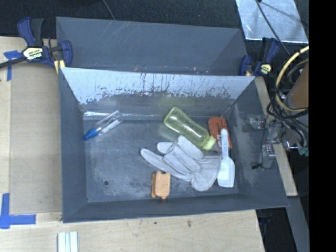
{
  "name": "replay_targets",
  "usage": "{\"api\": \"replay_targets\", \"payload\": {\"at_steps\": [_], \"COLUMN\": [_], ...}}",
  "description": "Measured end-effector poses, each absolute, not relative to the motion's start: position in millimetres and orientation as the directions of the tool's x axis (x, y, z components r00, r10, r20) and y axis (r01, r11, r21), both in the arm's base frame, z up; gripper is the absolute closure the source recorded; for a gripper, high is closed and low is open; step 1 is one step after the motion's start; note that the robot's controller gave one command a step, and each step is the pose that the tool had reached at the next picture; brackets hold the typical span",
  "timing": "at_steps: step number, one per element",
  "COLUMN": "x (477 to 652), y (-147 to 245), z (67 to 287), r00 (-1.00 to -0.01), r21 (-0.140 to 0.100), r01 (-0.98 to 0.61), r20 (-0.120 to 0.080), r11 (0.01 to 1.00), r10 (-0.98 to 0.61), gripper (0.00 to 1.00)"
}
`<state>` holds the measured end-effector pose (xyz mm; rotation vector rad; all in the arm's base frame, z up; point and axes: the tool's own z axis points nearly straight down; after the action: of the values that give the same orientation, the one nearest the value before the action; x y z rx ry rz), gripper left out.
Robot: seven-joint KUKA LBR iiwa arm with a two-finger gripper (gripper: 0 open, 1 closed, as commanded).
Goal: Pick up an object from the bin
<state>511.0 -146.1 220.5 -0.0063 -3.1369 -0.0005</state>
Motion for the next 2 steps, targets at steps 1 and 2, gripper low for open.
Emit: {"api": "replay_targets", "payload": {"at_steps": [1,2], "x": [512.8,500.8], "y": [-145.4,-136.1], "z": [225.0,155.9], "r00": [-1.0,-0.995], "r21": [-0.001,-0.003], "r01": [0.0,-0.099], "r20": [-0.004,-0.006], "r11": [1.0,0.995], "r10": [0.0,-0.099], "gripper": [0.0,0.0]}}
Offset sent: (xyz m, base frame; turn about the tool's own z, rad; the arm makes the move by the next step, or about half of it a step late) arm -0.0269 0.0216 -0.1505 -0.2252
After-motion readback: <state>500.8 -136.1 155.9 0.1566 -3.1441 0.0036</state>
